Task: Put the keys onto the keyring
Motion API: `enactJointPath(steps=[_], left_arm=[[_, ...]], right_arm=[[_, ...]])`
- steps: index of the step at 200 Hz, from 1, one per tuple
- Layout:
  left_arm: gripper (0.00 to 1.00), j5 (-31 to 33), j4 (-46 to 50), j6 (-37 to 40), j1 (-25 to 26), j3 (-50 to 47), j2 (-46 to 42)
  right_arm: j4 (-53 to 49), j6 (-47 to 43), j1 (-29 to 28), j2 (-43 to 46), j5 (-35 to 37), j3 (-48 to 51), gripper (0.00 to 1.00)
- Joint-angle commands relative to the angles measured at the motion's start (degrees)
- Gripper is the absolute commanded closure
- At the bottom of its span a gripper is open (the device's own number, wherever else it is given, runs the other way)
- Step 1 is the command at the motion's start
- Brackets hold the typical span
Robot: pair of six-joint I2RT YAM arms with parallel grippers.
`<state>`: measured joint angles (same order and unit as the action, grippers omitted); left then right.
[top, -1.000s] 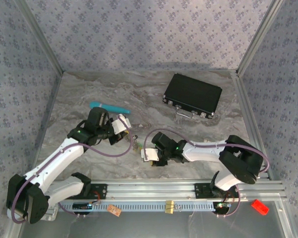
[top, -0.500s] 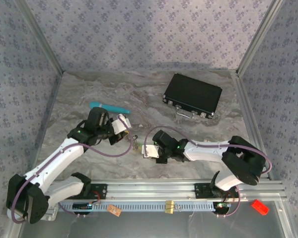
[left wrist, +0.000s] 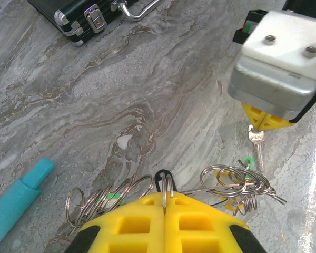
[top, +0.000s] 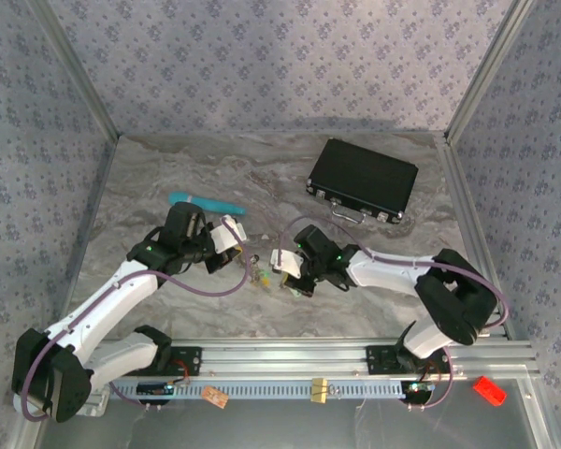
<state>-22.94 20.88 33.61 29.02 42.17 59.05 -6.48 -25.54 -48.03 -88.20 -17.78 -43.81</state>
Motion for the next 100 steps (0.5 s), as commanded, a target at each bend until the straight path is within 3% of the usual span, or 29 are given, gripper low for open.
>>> enactJointPath(steps=[1,100], left_arm=[[1.0,-1.58,-1.55,0.65,0.32,-0.23,-0.93],[1.0,-1.23,-1.46,0.67,0.35,-0.29,-0.82]], right_arm=[[-6.06,3.33,0.65,-3.07,-2.5,-3.55,1.0],[-10.89,5.96,1.37,-7.73,0.02,-8.74,1.0]])
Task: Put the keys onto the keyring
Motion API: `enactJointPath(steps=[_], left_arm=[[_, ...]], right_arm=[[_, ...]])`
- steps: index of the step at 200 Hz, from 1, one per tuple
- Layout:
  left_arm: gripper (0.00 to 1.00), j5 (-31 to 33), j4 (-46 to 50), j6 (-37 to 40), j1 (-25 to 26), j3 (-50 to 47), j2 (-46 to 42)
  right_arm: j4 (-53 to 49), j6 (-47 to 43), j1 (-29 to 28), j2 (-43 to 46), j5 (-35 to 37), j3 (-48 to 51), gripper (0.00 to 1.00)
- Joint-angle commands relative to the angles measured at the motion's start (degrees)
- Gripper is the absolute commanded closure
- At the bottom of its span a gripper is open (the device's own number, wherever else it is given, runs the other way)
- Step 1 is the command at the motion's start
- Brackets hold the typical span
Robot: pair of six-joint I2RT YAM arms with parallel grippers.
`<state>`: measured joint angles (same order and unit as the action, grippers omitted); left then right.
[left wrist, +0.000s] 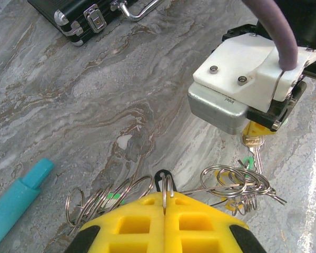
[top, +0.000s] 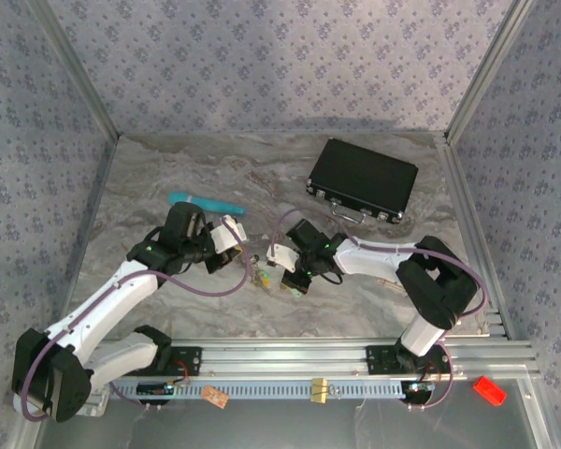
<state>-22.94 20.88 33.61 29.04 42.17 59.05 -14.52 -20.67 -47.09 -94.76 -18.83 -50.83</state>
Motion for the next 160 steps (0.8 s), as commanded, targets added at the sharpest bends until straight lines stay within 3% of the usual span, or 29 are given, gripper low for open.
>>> enactJointPath(steps=[1,33,105,160], left_arm=[[1.0,-1.23,-1.46,0.67,0.37,-0.32,-0.84],[1.0,-0.65,-1.4,0.67,0.35,-0.16,-0.82],[1.0,-0.64,-1.42,0.59,0.33,-0.16,-0.83],[1.0,-0.66,-1.55,0.57,0.46,-0.25,-0.78]], right_arm=[[-2.86,1.08,0.47,-1.19,1.12,-1.77,1.0],[-3.58,0.53,0.27,-1.52,1.78,-1.84,0.85],[-3.92,-0.47,0.31,-1.01,2.75,-1.91,0.75],[-0.9,-12.3,-0.9,6.63,3.56,2.71,0.67]])
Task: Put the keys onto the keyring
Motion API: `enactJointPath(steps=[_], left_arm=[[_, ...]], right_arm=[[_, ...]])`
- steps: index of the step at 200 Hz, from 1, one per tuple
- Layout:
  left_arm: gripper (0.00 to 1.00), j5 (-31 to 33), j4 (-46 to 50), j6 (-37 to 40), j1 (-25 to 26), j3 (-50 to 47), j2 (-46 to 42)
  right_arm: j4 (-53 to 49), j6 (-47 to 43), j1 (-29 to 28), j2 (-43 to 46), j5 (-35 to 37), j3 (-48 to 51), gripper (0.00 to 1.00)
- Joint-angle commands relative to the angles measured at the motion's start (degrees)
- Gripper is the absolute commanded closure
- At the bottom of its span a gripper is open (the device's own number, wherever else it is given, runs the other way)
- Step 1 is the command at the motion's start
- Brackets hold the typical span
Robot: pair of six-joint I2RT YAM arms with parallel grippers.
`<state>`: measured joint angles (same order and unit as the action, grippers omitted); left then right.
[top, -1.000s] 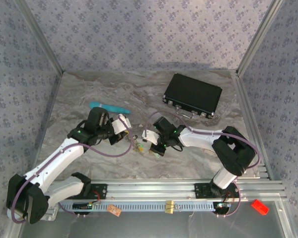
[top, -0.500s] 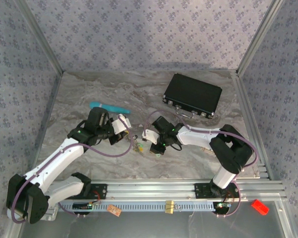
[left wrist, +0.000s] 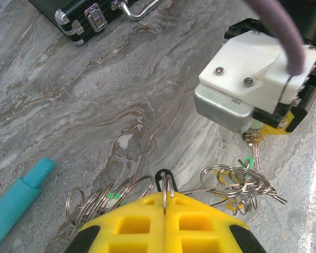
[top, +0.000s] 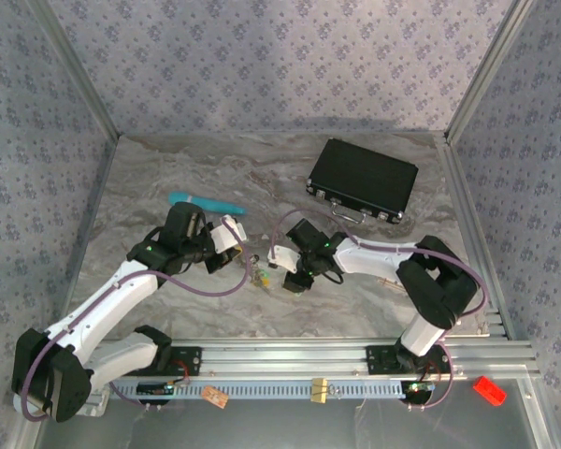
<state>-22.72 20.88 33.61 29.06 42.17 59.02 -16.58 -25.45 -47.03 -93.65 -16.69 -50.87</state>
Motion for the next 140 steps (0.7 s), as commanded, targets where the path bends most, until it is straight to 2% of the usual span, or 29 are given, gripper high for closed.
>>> enactJointPath(steps=[1,43,81,140], left_arm=[[1.0,-0.9,-1.55,0.58,0.41,-0.25,-0.75],[1.0,-1.06,-1.73,0.46,0.52,-0.26,-0.58],[1.0,-1.12,-1.65,0.43,0.48,-0.37,-0.78],[1.0,-1.43,-1.69,0.33,0.58,-0.43,-1.02]], right_arm=[[1.35,-7.99,-1.1,5.77,1.58,2.95,0.67],[5.2,-22.7,-3.0,9.61,8.77,8.07,0.65],[1.83,-27.48,-3.21,6.35,10.71,5.3,0.65],[2.19,-29.26,-3.57,2.57,8.05,3.02,0.64]])
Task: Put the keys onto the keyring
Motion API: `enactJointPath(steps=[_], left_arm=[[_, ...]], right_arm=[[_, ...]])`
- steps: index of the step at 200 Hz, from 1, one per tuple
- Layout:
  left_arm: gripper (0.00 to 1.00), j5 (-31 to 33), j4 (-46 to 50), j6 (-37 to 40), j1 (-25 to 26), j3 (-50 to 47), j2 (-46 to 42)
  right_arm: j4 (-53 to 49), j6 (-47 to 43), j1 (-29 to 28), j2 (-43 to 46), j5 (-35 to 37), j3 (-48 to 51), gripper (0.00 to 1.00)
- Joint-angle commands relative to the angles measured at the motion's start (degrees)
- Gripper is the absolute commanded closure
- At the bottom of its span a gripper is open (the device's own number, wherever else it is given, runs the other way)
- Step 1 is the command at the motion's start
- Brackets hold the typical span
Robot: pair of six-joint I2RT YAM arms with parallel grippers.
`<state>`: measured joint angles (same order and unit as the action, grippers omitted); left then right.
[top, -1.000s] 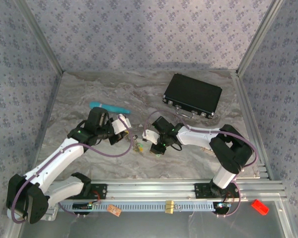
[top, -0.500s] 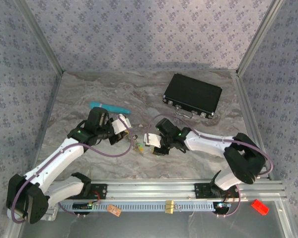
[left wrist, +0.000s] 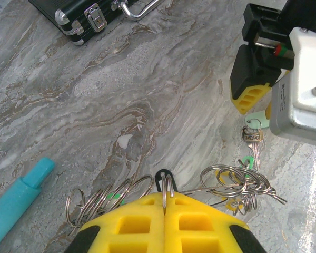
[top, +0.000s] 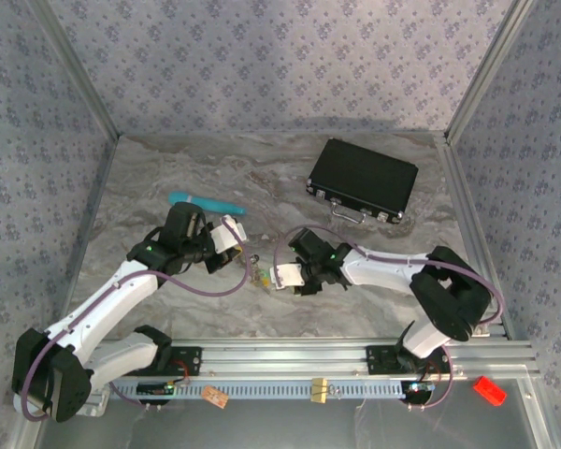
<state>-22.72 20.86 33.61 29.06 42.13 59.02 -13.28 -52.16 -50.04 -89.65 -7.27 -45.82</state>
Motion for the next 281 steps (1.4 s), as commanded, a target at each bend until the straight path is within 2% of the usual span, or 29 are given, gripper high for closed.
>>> enactJointPath(steps=[1,42,115,214,253,281], left_arm=[[1.0,-1.4,-1.64,0.37,0.57,-0.39,-1.02],[1.0,-1.36,-1.45,0.4,0.65,-0.47,-1.19],[1.0,-1.36,-1.37,0.47,0.68,-0.46,-1.19],[1.0,-1.36,-1.27,0.59,0.7,-0.47,-1.18],[1.0,-1.27,-1.18,0.6,0.78,-0.57,-1.1],[1.0,-1.27,-1.17,0.75,0.82,-0.47,-1.1]], right_arm=[[-1.13,-2.57,-0.57,-1.51,-1.44,-2.05,0.64],[-1.46,-2.25,-1.01,-3.21,-3.3,-2.91,0.64],[-0.45,-1.5,-1.03,-4.67,-1.65,-3.15,0.65],[1.57,0.57,-0.54,-5.14,-1.43,-3.5,0.86],[2.91,3.51,0.68,-4.5,-3.63,-3.5,0.97],[3.35,6.06,2.02,-4.16,-5.09,-3.5,1.0]])
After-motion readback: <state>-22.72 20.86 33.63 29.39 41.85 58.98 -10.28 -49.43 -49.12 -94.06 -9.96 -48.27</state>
